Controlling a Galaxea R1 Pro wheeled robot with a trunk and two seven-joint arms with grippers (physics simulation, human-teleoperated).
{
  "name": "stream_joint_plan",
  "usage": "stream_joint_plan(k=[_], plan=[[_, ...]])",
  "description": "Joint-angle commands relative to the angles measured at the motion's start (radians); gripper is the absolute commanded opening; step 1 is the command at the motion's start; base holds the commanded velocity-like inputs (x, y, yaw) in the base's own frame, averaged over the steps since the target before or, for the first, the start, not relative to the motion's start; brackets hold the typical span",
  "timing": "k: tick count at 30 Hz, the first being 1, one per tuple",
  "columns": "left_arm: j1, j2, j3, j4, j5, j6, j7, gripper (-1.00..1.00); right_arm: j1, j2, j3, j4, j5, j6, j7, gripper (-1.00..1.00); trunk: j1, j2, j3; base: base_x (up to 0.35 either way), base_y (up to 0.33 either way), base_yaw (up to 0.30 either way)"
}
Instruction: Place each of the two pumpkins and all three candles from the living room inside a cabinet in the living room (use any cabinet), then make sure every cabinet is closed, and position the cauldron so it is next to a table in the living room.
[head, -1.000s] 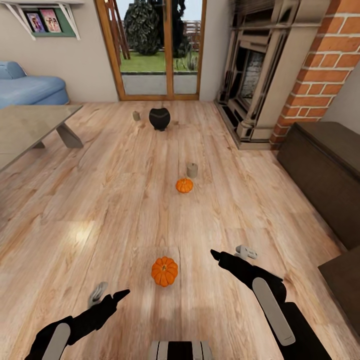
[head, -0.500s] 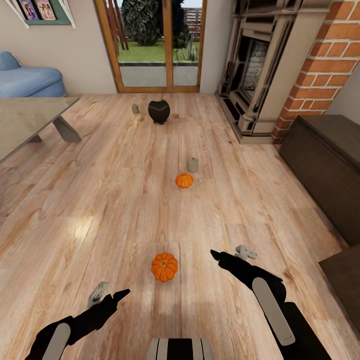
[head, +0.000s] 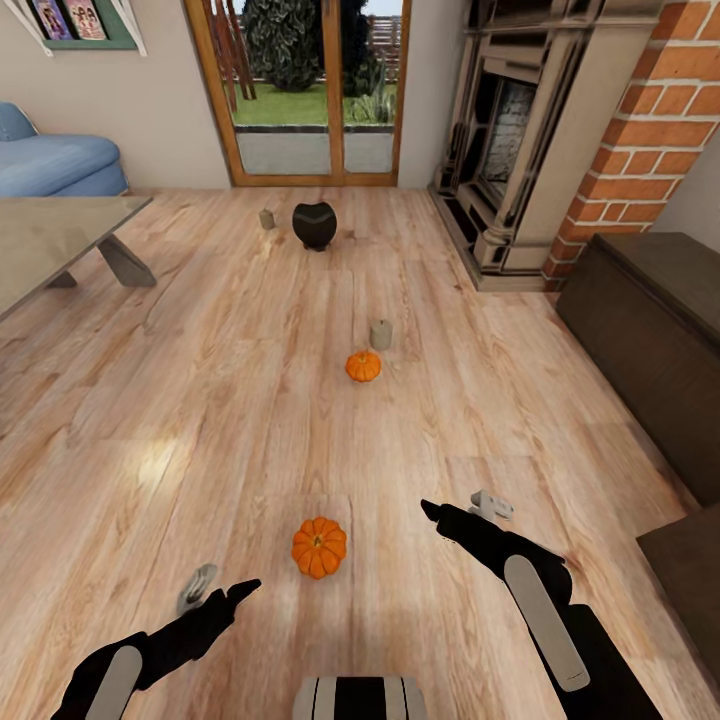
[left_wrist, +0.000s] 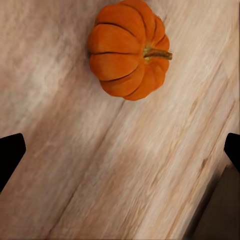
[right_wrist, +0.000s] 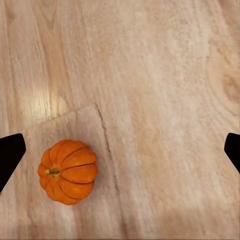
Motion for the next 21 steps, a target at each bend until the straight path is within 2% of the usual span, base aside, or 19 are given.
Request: stream_joint_plan(k=[1, 6, 11, 21], plan=[[-0.001, -0.001, 0.002, 0.000, 0.001, 0.007, -0.002, 1.00, -0.001, -0.001, 0.002, -0.001, -0.010, 0.001, -0.010, 1.00, 0.000, 0.000, -0.001, 0.295, 0.038, 0.000], [-0.001, -0.001, 0.001, 0.000, 0.000, 0.006, 0.000, 1.00, -0.001, -0.001, 0.002, 0.000, -0.010, 0.001, -0.010, 1.00, 0.000, 0.000, -0.001, 0.293, 0.021, 0.000], [-0.001, -0.001, 0.002, 0.000, 0.001, 0.007, 0.000, 1.00, -0.001, -0.001, 0.002, 0.000, -0.010, 0.001, -0.010, 1.00, 0.000, 0.000, -0.001, 0.246, 0.154, 0.000], [0.000, -0.001, 0.002, 0.000, 0.002, 0.006, 0.000, 1.00, -0.001, -0.001, 0.002, 0.000, -0.010, 0.001, -0.010, 1.00, 0.000, 0.000, -0.001, 0.174, 0.105, 0.000]])
